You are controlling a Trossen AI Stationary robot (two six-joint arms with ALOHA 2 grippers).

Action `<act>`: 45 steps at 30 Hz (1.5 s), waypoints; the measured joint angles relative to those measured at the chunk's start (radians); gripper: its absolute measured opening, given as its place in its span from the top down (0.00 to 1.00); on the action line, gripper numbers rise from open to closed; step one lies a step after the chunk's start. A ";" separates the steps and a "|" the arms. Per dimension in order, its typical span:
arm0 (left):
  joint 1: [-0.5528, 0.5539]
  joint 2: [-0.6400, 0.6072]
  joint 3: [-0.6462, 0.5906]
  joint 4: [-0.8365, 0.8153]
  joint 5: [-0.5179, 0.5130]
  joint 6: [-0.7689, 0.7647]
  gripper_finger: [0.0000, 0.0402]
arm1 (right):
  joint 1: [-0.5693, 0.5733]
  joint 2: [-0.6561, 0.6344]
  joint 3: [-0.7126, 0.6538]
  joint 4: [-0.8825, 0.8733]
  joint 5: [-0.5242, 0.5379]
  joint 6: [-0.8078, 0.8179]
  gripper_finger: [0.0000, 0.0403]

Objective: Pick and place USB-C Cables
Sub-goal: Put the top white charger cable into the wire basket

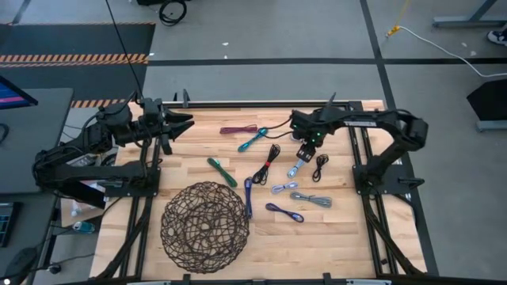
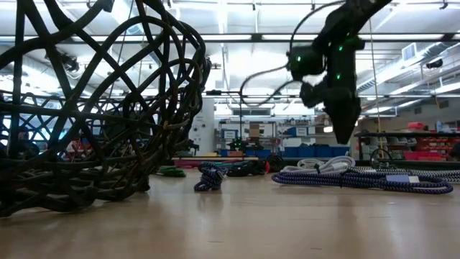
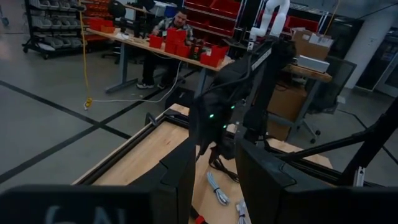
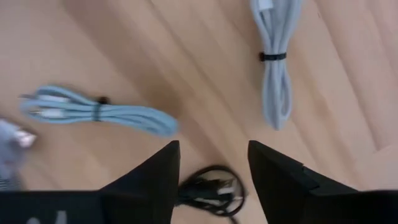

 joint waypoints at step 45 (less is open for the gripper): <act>0.002 0.000 0.000 -0.020 0.000 0.000 0.70 | -0.194 0.174 0.019 0.193 -0.110 -0.108 0.43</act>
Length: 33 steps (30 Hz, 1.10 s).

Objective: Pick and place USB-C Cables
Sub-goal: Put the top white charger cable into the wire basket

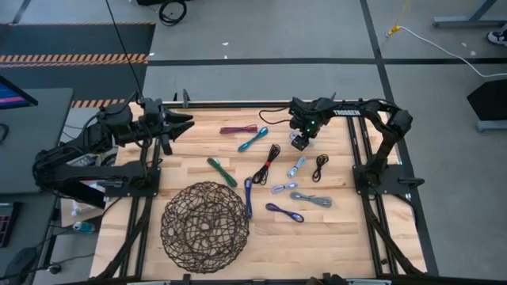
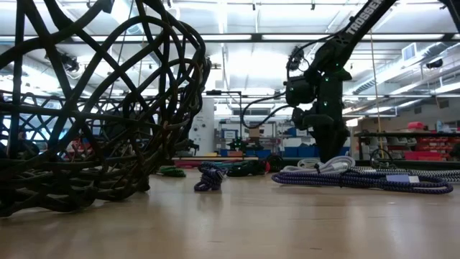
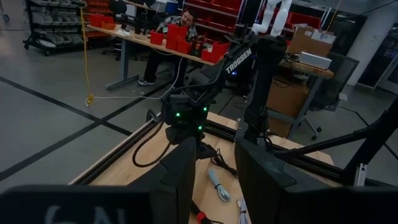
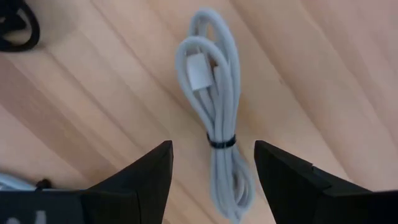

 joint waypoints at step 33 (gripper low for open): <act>0.000 0.000 0.000 -0.016 0.000 -0.001 0.70 | 0.086 -0.187 0.073 0.004 -0.083 0.059 1.00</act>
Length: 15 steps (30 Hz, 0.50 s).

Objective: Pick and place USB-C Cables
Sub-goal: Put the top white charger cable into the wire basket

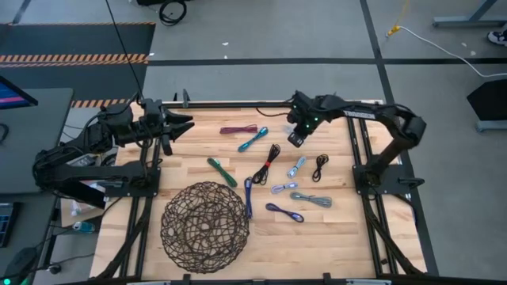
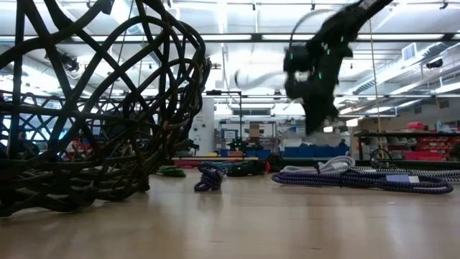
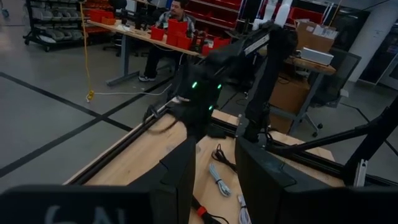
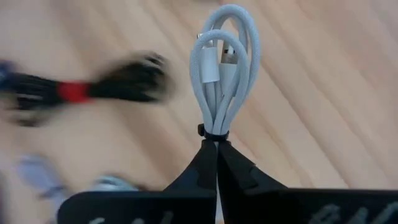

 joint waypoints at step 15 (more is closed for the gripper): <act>-0.001 0.152 0.000 0.199 0.043 -0.027 0.53 | 0.266 -0.259 0.240 0.171 -0.052 0.090 1.00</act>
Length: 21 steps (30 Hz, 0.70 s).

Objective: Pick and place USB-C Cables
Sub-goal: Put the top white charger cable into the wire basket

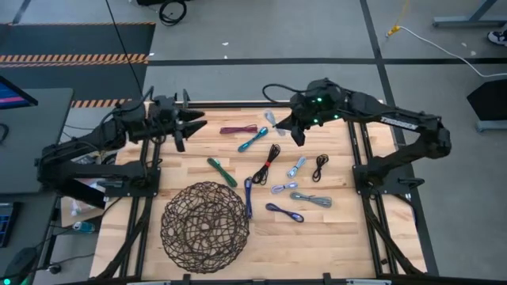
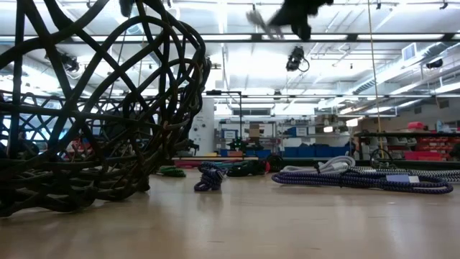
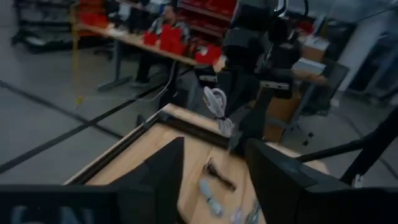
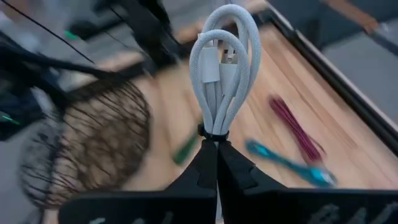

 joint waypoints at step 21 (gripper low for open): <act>-0.079 0.309 0.000 0.453 0.241 -0.106 0.31 | 0.216 0.085 0.012 0.199 -0.005 0.047 1.00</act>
